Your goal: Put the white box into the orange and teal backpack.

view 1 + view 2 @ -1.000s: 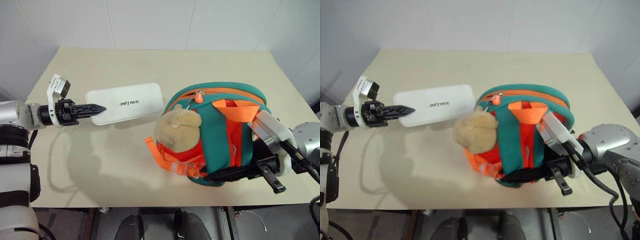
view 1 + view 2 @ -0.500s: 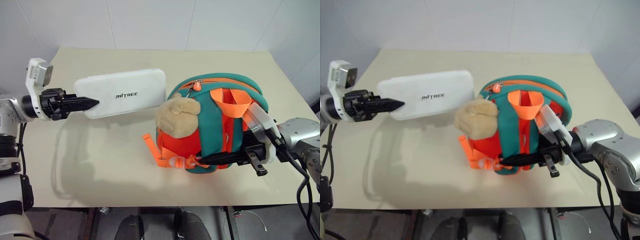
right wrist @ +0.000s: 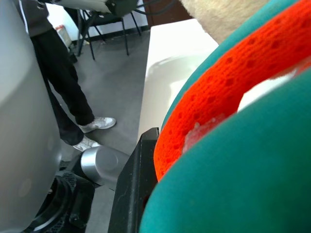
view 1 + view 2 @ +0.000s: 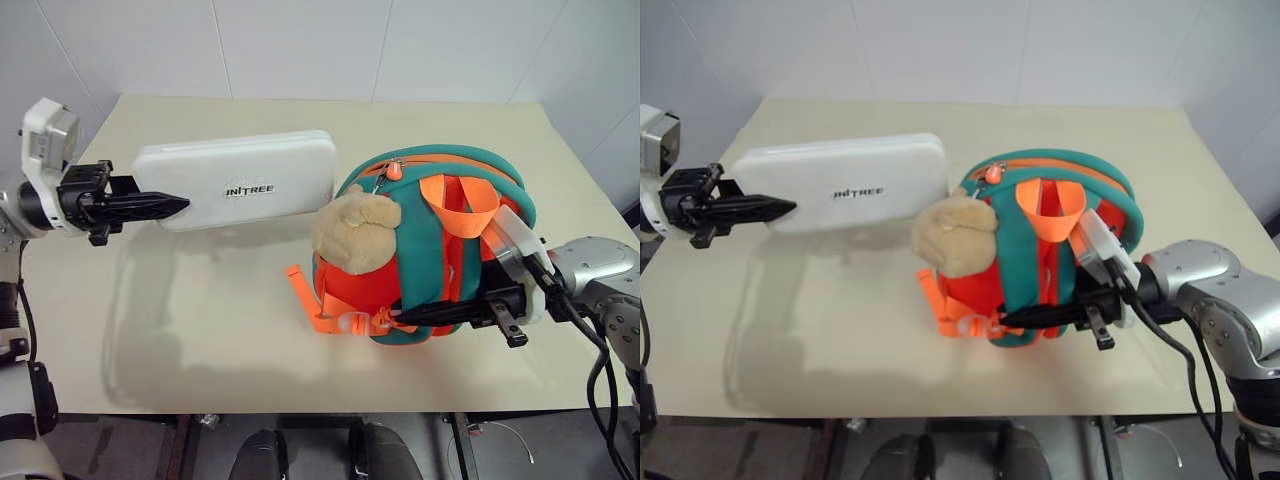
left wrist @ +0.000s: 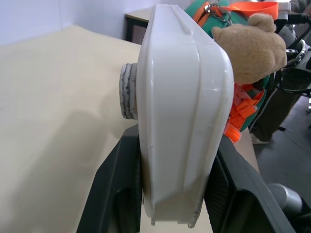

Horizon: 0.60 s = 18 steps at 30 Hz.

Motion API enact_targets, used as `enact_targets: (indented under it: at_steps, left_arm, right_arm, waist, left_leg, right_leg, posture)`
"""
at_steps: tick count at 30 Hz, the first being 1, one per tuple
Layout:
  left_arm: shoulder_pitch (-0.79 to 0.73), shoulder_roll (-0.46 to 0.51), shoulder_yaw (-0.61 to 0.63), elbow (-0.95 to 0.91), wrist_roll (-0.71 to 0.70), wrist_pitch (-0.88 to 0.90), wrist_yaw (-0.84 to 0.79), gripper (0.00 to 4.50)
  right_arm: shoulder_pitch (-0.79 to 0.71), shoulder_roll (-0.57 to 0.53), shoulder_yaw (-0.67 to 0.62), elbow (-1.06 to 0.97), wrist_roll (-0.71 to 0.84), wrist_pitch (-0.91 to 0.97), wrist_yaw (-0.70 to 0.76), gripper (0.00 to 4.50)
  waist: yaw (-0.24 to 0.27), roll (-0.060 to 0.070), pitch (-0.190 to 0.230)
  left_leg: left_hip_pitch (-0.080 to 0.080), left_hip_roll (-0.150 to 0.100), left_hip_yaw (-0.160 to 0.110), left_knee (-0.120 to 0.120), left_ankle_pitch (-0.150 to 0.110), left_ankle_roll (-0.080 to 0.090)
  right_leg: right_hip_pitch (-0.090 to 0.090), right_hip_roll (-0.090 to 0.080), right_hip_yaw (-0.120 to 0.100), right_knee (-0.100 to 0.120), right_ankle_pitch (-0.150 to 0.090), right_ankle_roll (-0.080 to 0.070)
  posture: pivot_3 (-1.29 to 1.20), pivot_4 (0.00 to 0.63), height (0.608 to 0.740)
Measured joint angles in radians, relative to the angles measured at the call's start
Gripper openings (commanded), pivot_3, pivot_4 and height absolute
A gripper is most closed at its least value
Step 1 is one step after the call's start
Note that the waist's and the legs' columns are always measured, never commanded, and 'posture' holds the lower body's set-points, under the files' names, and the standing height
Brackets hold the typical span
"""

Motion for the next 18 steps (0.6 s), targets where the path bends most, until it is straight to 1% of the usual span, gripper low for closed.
enact_targets:
  at_steps: [5,11,14,18]
  left_arm:
    - [0.015,0.001,0.004,-0.015,-0.027,-0.012,0.0,1.26]
    - [0.016,0.017,-0.005,-0.063,-0.064,-0.008,0.0,1.26]
    - [0.025,0.021,-0.052,-0.065,-0.065,-0.032,0.0,1.26]
    - [0.016,0.012,-0.12,-0.022,-0.053,-0.074,0.0,1.26]
  right_arm:
    - [0.0,0.002,0.0,0.001,-0.007,-0.007,-0.003,0.67]
    - [-0.004,0.009,0.0,0.002,-0.016,-0.011,-0.008,0.67]
    - [-0.009,0.021,0.001,0.005,-0.019,-0.011,-0.01,0.67]
    - [-0.013,0.027,0.002,0.01,-0.02,-0.011,-0.015,0.67]
  waist:
    - [0.011,0.0,0.0]
    - [0.013,0.0,0.0]
    - [0.012,0.0,0.0]
    - [0.013,0.0,0.0]
  left_leg:
    - [0.0,0.0,0.0,0.0,0.0,0.0]
    - [0.0,0.0,0.0,0.0,0.0,0.0]
    - [0.0,0.0,0.0,0.0,0.0,0.0]
    - [0.0,0.0,0.0,0.0,0.0,0.0]
  right_leg:
    - [0.0,0.0,0.0,0.0,0.0,0.0]
    - [0.0,0.0,0.0,0.0,0.0,0.0]
    - [0.0,0.0,0.0,0.0,0.0,0.0]
    - [0.0,0.0,0.0,0.0,0.0,0.0]
  posture:
    - [0.0,0.15,0.74]
    - [0.0,0.15,0.74]
    - [0.0,0.15,0.74]
    - [0.0,0.15,0.74]
